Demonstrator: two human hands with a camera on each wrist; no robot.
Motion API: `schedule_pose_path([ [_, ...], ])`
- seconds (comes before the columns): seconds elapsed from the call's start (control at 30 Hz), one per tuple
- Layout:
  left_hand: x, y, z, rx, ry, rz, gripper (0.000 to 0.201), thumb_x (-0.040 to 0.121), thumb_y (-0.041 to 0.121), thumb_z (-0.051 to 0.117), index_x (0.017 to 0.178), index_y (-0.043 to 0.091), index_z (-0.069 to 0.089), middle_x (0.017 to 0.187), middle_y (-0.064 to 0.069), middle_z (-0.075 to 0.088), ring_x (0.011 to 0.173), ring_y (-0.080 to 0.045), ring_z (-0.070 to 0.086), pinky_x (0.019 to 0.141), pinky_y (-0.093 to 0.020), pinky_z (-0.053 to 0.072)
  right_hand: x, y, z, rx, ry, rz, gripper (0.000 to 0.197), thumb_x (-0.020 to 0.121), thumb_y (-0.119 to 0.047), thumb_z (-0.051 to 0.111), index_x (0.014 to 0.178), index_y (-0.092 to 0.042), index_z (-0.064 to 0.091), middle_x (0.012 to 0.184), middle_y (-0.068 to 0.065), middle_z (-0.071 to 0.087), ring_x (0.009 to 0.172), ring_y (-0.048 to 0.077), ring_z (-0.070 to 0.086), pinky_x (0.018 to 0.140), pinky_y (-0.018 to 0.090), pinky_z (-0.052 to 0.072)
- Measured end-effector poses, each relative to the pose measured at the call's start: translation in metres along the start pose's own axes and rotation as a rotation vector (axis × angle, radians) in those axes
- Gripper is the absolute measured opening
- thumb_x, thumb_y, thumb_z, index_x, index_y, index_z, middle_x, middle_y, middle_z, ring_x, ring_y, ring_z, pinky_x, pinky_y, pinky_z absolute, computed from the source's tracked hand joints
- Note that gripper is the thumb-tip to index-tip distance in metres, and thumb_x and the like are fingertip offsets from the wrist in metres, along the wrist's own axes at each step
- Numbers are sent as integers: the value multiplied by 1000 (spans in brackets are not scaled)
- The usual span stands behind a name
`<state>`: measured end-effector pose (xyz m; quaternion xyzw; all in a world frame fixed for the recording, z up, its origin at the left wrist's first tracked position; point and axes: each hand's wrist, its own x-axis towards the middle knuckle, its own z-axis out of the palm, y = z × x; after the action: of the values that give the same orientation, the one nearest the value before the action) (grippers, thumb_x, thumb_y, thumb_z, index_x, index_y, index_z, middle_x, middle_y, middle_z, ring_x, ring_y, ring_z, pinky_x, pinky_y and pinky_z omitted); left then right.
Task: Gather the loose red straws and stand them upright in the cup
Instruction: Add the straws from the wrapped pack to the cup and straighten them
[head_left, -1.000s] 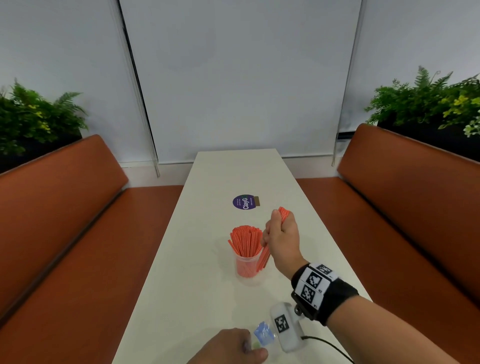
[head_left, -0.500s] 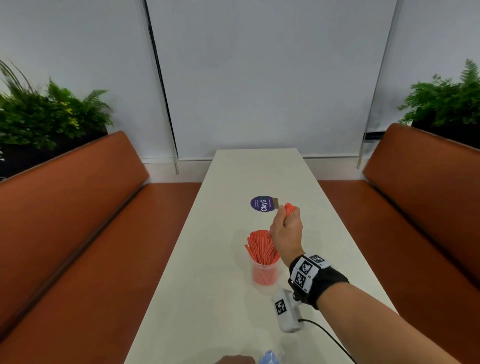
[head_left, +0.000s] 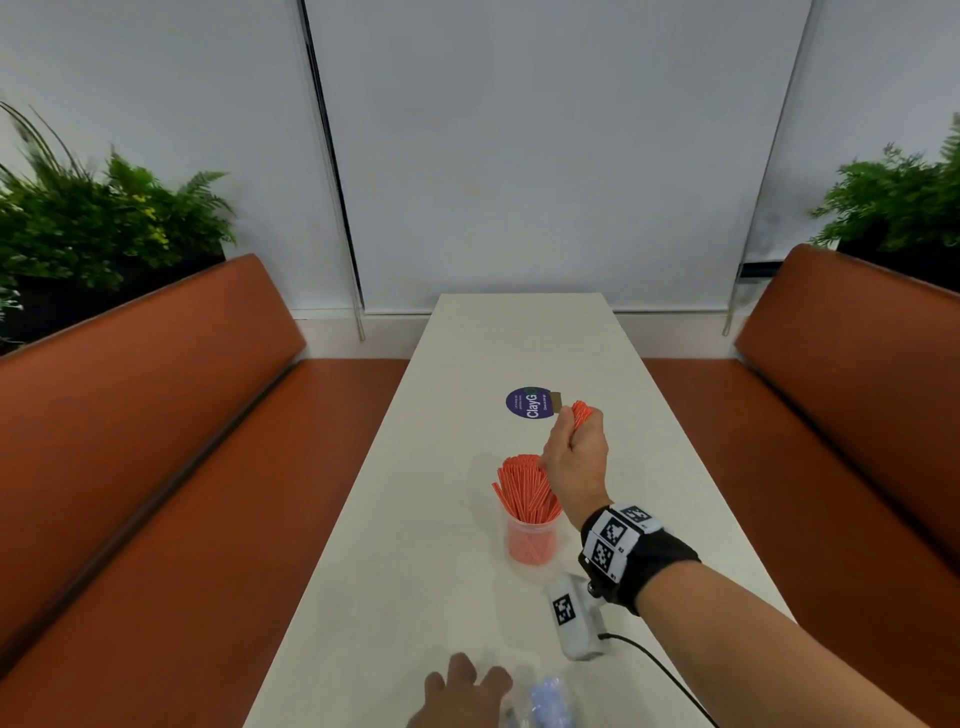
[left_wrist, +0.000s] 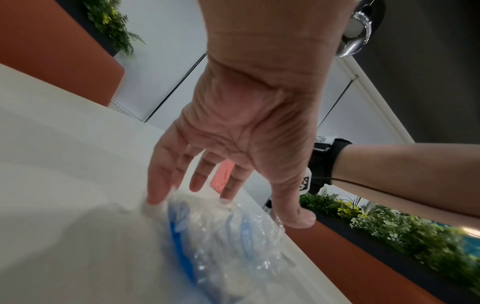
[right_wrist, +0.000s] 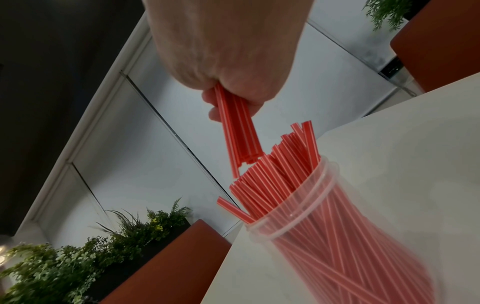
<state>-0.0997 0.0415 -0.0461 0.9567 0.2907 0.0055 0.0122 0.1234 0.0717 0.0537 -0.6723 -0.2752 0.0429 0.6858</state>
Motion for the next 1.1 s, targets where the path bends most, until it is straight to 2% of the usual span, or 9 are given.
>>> schedule_pose_path([
  [0.07,-4,9,-30,-186,-328,-123,55,46,76,60,93,47,57,88,2,39,63,-12,46,48,-23,47,-1,1,2,-3,-1,-4,19,99,-25,38,81,-27,35,62,3,48,55,22,49,57,54,54],
  [0.1,-4,12,-41,-214,-327,-192,61,57,73,61,111,45,53,108,-1,42,90,-22,52,70,-34,51,-1,2,3,-4,-3,-7,18,99,-24,38,81,-26,36,62,3,48,55,23,49,58,53,54],
  [0.13,-1,8,-35,-180,-212,-204,69,65,74,55,125,40,45,123,-1,39,112,-25,43,85,-37,45,-2,4,5,-6,-8,-11,16,99,-23,38,83,-23,37,62,2,48,55,23,50,58,52,54],
  [0.2,10,5,-48,-237,-323,-228,76,72,76,48,133,33,37,131,0,37,125,-24,32,95,-39,39,-3,8,9,-13,-24,-25,12,99,-22,38,89,-14,39,62,3,48,55,23,49,57,50,54],
  [0.53,68,-1,-91,-327,-246,-208,51,95,40,42,137,13,38,139,-8,39,134,-25,27,106,-41,39,-12,34,13,-189,-188,-88,10,98,-18,42,93,-10,46,71,-1,53,61,12,50,59,25,40],
  [0.7,100,-1,-92,-357,-291,-208,53,95,37,44,138,8,33,141,-11,37,134,-28,30,106,-39,36,-11,38,8,-243,-319,-178,35,95,-4,39,130,-9,40,92,3,56,81,11,56,74,17,43],
  [0.83,121,1,-84,-441,-286,-224,63,93,30,48,145,8,19,147,-10,30,136,-28,29,109,-37,35,-10,40,5,-553,-429,-476,34,89,-9,41,115,-1,61,109,15,63,99,27,62,87,34,50],
  [0.97,137,3,-74,-559,-285,-214,79,92,33,50,151,13,0,153,-7,21,140,-27,24,115,-38,29,-10,38,3,-956,-486,-569,43,85,-35,33,98,-15,69,99,-1,71,90,20,68,81,36,52],
  [1.1,146,3,-66,-579,-271,-182,74,92,34,48,151,16,7,149,-7,26,134,-26,30,113,-38,33,-8,38,-3,-1054,-652,-486,74,84,-53,6,140,-16,38,143,1,46,135,23,39,108,52,24],
])
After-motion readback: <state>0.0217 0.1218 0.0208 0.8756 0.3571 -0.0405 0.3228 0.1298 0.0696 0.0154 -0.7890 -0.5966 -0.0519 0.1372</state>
